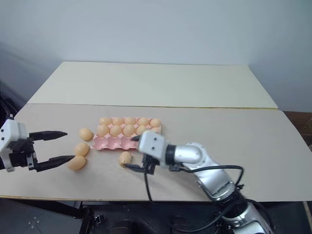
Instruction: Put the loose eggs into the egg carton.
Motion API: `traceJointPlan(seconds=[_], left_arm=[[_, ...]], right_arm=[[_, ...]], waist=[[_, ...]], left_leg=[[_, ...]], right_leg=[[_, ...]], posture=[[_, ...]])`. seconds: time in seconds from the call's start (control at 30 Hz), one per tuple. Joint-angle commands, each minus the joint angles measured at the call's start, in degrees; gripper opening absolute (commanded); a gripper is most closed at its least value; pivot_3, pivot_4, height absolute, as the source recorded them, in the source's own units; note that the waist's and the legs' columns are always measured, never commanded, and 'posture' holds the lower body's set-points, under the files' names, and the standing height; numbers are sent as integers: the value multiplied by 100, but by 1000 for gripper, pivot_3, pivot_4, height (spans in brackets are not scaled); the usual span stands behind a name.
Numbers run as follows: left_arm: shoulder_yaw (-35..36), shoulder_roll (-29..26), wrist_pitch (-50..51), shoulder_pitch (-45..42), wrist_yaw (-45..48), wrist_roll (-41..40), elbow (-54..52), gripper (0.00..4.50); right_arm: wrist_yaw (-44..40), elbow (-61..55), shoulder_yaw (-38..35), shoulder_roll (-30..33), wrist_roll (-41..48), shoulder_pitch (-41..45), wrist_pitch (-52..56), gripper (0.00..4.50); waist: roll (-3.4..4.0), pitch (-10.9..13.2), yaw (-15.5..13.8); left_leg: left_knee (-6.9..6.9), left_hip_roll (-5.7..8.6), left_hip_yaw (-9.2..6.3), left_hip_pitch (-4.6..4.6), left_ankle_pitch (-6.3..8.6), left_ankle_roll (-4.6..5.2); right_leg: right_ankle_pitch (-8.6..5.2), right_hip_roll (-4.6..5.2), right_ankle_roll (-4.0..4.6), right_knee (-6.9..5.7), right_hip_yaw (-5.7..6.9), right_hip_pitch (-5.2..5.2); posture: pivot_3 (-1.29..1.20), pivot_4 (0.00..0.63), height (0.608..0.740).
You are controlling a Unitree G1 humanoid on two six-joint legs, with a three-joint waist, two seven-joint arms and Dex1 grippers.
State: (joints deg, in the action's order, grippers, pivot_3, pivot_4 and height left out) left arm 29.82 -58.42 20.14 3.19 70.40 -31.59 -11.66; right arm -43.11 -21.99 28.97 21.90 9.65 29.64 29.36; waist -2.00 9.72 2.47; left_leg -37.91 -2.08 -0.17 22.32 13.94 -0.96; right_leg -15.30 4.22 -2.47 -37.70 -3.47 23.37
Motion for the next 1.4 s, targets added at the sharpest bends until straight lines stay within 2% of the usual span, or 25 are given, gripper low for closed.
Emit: traceJointPlan(seconds=[0.03, 0.33, 0.9, 1.27, 1.37, 1.4], left_arm=[[129, -51, 7, 41, -36, -7, -167, 4480], [153, -67, 73, 114, -142, -10, -291, 4480], [-30, -106, 88, -49, -224, 84, -211, 4480], [-147, -45, -5, -157, -241, 173, -141, 4480], [-184, -21, -22, -182, -256, 200, -127, 4500], [-189, -12, -22, -192, -256, 205, -123, 4500]], right_arm=[[57, 187, 100, -277, -167, 286, -53, 4500], [-25, 1075, 724, -669, -953, 642, -374, 4500], [-46, 1611, 823, -978, -1428, 690, -128, 4500], [-124, 1609, 710, -884, -1604, 738, -61, 4500], [-118, 1606, 728, -868, -1659, 737, -131, 3896], [-133, 1598, 738, -860, -1669, 732, -130, 3574]], waist=[[0, 0, 1], [-1, 0, 2], [-1, 0, 13], [-1, -1, 12], [-1, 0, 12], [-1, 0, 12]], left_leg=[[0, -1, 0, 1, 0, 0], [0, -1, -1, 3, 0, 0], [0, -1, -1, 3, 0, 0], [0, -1, -1, 3, 0, 0], [0, -1, -1, 3, 0, 0], [0, -1, -1, 3, 0, 0]], right_leg=[[0, -1, 0, 0, 0, 1], [0, -1, 0, 0, 1, 4], [0, -2, 1, -3, 0, 7], [0, -2, 1, -3, 0, 7], [0, -2, 1, -3, 0, 7], [0, -2, 1, -2, 1, 7]], posture=[[0, 150, 740], [0, 150, 740], [0, 150, 740], [0, 150, 740], [0, 150, 740], [0, 150, 740]])
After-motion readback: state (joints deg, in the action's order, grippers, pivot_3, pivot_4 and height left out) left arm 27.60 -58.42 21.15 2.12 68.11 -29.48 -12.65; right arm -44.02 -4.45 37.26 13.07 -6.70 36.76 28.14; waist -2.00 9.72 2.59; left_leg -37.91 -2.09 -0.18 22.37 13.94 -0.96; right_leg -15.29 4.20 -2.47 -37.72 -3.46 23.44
